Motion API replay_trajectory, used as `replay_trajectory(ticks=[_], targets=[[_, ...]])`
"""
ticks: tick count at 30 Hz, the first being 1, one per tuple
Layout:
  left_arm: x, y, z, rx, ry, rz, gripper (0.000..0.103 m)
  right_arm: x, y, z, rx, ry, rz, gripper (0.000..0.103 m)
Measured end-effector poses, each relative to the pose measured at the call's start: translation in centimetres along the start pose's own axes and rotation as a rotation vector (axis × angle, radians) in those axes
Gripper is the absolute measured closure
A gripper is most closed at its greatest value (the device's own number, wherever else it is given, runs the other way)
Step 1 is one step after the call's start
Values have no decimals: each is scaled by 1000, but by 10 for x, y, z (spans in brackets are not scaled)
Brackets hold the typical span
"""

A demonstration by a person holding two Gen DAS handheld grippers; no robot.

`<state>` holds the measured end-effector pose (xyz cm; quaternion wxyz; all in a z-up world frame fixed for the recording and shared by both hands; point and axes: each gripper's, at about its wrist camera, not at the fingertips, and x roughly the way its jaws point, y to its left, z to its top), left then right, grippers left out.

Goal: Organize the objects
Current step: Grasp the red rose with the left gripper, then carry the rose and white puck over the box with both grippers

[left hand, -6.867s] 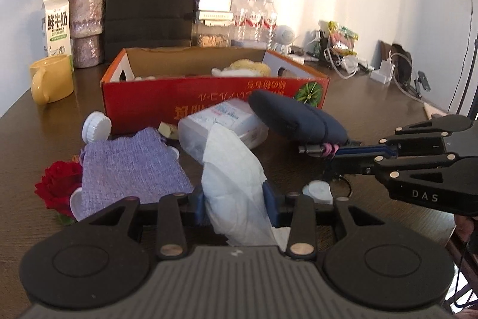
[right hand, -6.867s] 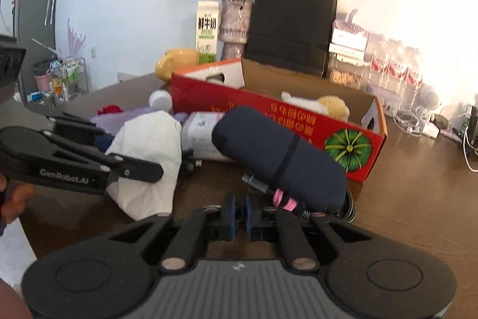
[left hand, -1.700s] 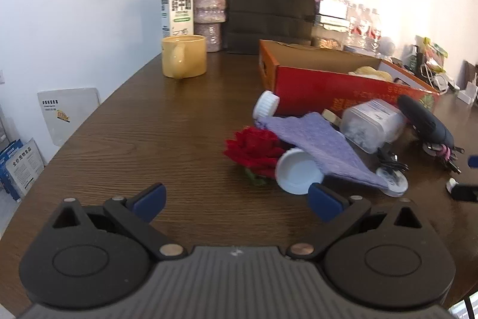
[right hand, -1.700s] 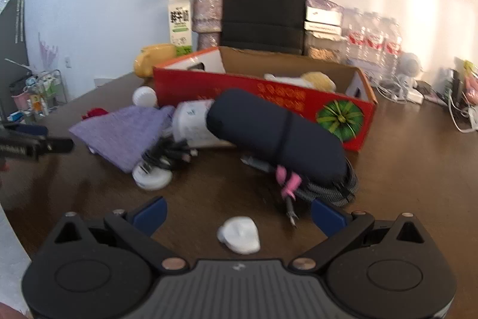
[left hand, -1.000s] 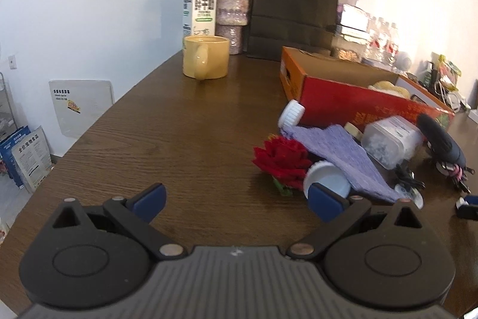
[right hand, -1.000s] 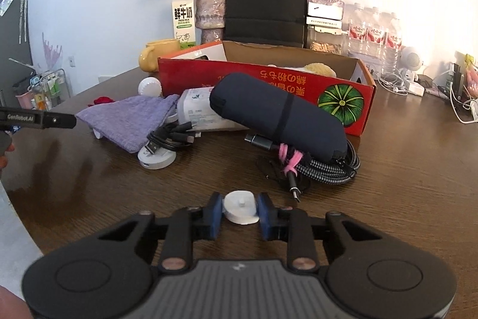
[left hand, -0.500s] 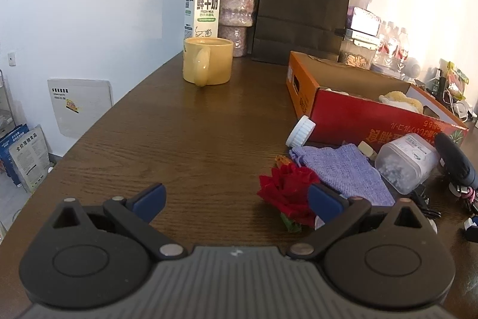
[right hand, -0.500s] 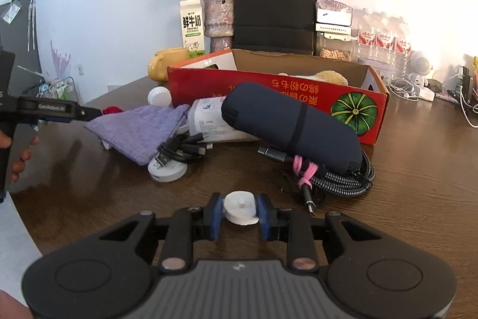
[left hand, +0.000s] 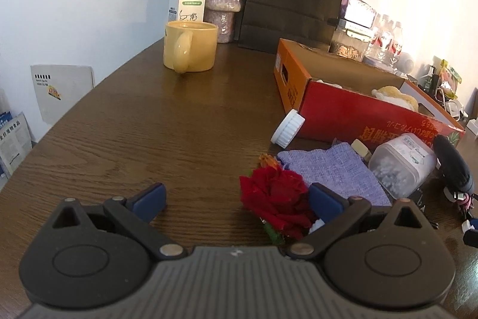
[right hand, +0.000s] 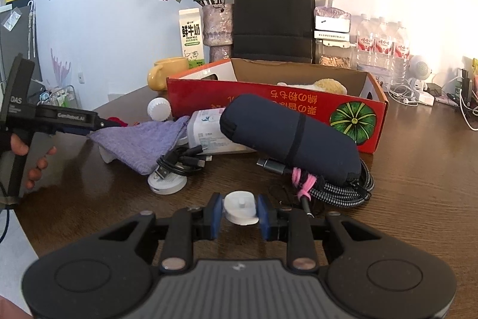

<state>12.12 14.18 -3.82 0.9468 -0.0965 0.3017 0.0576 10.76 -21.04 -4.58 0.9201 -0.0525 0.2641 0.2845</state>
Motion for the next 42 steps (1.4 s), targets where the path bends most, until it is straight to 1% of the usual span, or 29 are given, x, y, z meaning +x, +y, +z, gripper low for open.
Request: replay_trajectory(ticks=[1, 2, 4, 6, 7, 8, 11, 17, 22, 25, 31, 35, 39, 42], targets=[[0, 0, 0, 1, -2, -5, 2, 0, 0, 0, 0, 0, 2, 79], [0, -1, 0, 4, -1, -13, 5, 0, 0, 0, 1, 0, 3, 79], [0, -2, 0, 10, 1, -32, 20, 1, 0, 0, 1, 1, 6, 79], [-1, -4, -1, 16, -1, -47, 52, 2, 1, 1, 1, -1, 9, 79], [-3, -5, -2, 14, -5, -46, 59, 2, 1, 1, 1, -2, 11, 79], [-4, -5, -2, 5, -12, -43, 62, 2, 1, 1, 0, -4, 12, 79], [-12, -5, -3, -11, -39, -20, 64, 1, 1, 1, 1, -9, 15, 79], [-30, -7, -2, -20, -86, -24, 64, -2, 0, 2, 1, -20, 21, 79], [-44, -14, 2, -7, -128, -41, 64, -5, 2, 4, -4, -34, 31, 79], [-52, -25, 7, 3, -161, -69, 64, -8, 6, 10, -15, -55, 44, 79], [-60, -62, 21, 43, -213, -165, 64, -12, 16, 33, -53, -124, 78, 79], [-57, -87, 34, 66, -245, -214, 64, -10, 19, 53, -78, -178, 79, 79], [-51, -106, 47, 73, -277, -238, 64, -5, 15, 76, -90, -224, 62, 79], [-45, -118, 55, 71, -299, -236, 64, 2, 7, 94, -65, -255, 39, 79]])
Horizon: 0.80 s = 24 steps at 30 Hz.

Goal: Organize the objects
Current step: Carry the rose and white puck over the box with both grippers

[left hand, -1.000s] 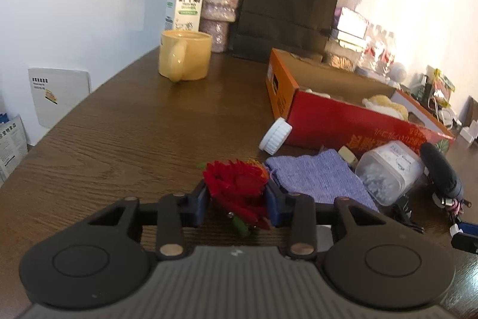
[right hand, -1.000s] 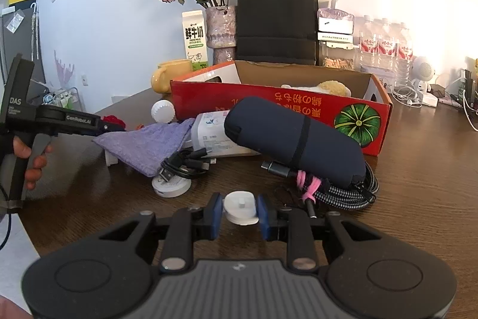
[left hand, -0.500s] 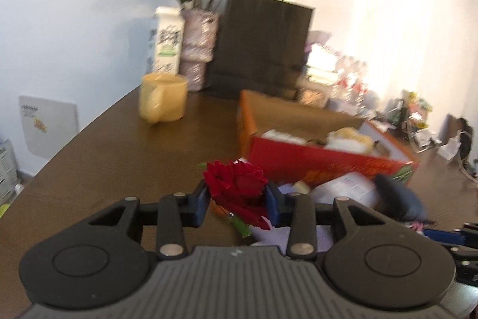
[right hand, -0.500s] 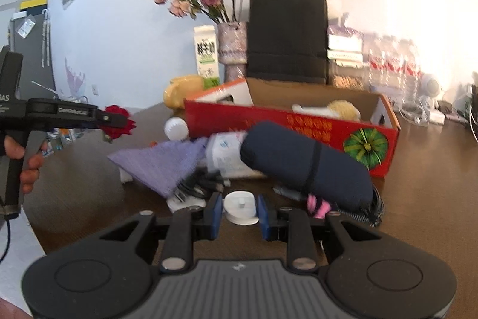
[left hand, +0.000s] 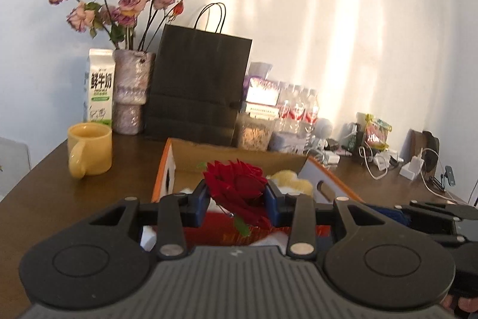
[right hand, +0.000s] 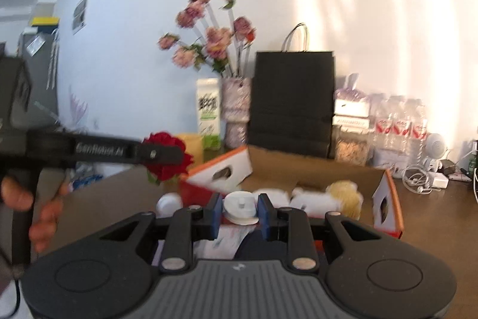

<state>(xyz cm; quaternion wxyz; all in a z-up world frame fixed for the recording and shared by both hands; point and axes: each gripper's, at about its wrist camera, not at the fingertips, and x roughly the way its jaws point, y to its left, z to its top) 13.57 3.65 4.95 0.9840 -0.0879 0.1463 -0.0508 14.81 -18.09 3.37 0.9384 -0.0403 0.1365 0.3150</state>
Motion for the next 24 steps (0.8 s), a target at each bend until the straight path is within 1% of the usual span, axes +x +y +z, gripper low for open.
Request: replay_trajectory(ticks=[6, 11, 14, 17, 19, 22, 24], targets=[[30, -12, 14, -14, -31, 8, 64, 32, -25, 22, 36, -31, -66, 79], [65, -16, 19, -37, -19, 30, 64, 63, -49, 34, 58, -28, -113, 79], [84, -17, 23, -52, -35, 44, 64, 79, -64, 37, 70, -30, -142, 79], [107, -20, 27, -57, -36, 60, 64, 93, -78, 34, 96, -31, -174, 79], [120, -22, 25, -55, -28, 71, 64, 101, -88, 28, 121, -9, -183, 79], [133, -20, 15, -39, 20, 67, 64, 106, -96, 20, 112, 22, -209, 79], [137, -17, 11, -41, 38, 71, 64, 109, -97, 15, 103, 41, -217, 79]])
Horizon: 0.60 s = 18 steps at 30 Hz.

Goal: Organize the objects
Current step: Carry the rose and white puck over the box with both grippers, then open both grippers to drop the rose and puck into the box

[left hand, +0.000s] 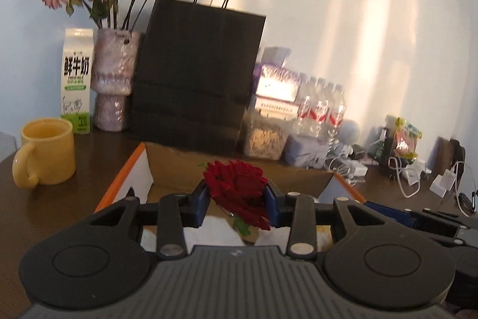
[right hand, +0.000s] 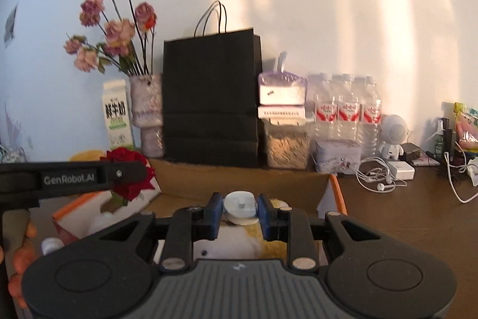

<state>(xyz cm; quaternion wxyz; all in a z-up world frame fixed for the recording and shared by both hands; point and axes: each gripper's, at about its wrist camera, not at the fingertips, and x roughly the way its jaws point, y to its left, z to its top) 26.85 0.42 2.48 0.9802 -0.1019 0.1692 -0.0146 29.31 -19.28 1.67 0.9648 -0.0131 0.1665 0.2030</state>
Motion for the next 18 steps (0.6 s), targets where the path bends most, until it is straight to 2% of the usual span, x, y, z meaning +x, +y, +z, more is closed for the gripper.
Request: replay_trajectory(ticks=[7, 8, 9, 10, 11, 12, 13, 14, 18], targets=[[1, 3, -2, -1, 9, 5, 64, 1, 3, -6, -17, 18, 5, 78], [0, 2, -2, 2, 8, 6, 58, 2, 3, -6, -17, 19, 2, 77], [-1, 1, -2, 5, 4, 8, 45, 2, 2, -7, -17, 18, -4, 76], [-2, 0, -3, 7, 1, 11, 34, 2, 2, -8, -18, 19, -15, 69], [-3, 0, -3, 8, -3, 17, 10, 2, 3, -9, -21, 22, -27, 52], [-4, -1, -3, 11, -11, 28, 0, 2, 3, -9, -22, 23, -34, 41], [-5, -1, -3, 15, -22, 43, 0, 2, 2, -10, -20, 23, -40, 16], [-6, -1, -3, 19, -24, 54, 0, 2, 2, -10, -19, 21, -47, 2], [-5, 0, -3, 16, -12, 72, 0, 5, -2, -12, -6, 36, -62, 0]])
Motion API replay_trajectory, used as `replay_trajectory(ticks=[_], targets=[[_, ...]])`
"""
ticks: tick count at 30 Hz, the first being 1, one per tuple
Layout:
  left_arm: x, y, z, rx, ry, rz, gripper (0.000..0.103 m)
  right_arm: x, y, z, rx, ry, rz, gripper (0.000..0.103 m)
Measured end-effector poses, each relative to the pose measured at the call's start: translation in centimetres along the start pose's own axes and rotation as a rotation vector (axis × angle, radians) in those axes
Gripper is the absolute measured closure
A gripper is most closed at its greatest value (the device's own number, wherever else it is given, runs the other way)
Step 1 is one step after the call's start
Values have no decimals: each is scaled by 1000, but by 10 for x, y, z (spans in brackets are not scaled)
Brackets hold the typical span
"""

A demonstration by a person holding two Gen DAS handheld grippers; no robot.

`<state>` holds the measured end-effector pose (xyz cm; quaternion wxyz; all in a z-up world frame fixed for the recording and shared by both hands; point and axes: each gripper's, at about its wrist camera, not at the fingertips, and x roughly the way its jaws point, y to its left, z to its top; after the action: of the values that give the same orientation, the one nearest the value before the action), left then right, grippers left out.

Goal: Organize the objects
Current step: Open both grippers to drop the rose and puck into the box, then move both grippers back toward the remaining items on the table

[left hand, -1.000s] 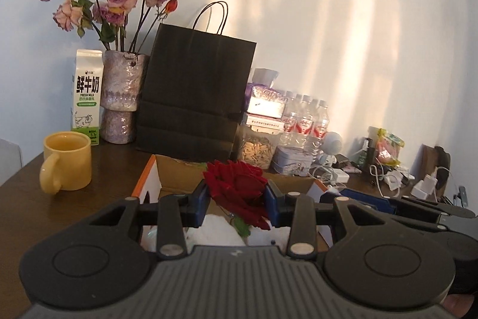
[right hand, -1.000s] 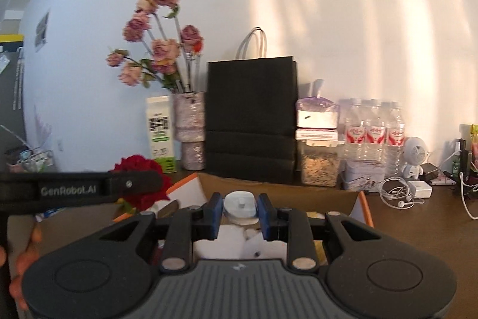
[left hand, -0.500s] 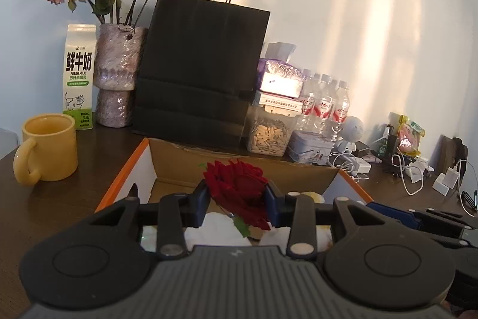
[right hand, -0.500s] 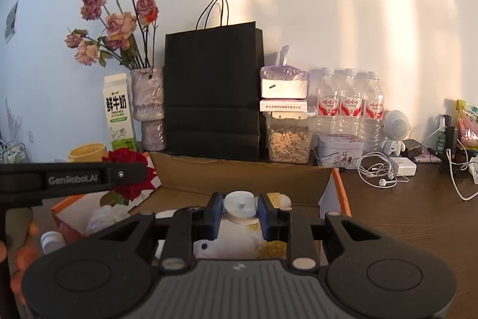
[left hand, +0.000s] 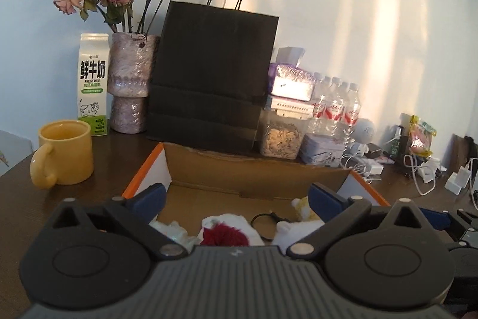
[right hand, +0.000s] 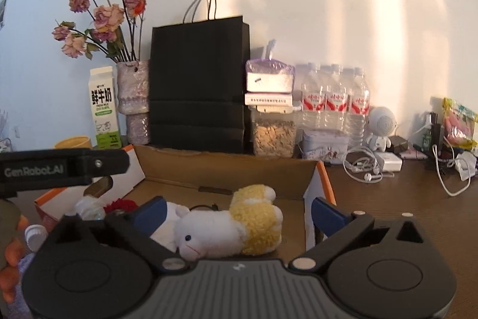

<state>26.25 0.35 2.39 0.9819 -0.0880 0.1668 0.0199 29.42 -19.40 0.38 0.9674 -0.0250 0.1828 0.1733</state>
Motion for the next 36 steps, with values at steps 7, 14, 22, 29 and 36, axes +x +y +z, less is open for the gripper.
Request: replay_trajectory(ticks=[7, 14, 22, 29, 36], targets=[[2, 1, -2, 4, 17, 6, 0, 5, -2, -3, 11, 33, -3, 0], [1, 0, -3, 8, 14, 2, 0, 4, -2, -3, 10, 29, 3, 0], [-9, -2, -1, 14, 2, -20, 0, -6, -2, -1, 16, 7, 23, 0], [-32, 2, -4, 14, 8, -47, 0, -27, 0, -4, 7, 1, 40, 0], [-63, 13, -9, 22, 19, -61, 0, -59, 6, -11, -5, -17, 59, 0]])
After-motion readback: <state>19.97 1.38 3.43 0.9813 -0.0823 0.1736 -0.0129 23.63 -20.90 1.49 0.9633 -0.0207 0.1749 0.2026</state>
